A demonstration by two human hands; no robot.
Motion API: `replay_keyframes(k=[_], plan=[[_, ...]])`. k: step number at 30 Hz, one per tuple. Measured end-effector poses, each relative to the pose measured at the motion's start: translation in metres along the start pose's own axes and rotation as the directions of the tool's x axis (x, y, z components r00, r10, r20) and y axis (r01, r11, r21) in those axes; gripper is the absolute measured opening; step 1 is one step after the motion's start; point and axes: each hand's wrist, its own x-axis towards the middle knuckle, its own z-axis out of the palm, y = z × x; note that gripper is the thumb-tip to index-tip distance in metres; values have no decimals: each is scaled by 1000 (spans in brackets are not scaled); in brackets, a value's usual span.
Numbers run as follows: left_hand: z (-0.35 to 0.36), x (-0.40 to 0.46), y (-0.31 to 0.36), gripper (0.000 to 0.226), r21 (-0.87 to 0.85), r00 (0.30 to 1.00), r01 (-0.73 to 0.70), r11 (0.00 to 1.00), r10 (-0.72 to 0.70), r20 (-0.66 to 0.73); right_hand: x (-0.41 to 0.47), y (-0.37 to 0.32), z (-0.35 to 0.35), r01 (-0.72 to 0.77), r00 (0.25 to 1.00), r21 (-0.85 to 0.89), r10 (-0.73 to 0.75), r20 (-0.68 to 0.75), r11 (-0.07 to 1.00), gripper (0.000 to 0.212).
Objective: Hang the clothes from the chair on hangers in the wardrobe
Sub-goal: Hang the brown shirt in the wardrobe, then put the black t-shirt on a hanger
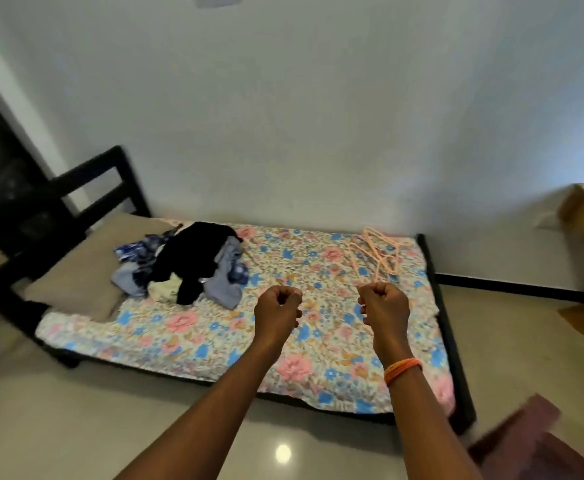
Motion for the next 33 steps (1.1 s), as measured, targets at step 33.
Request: replay_keyframes(k=[33], plan=[[-238,761,-326,88,411,787,617,671,-514,-343,418,200,698,-351,789,-525,547,280,775,39]])
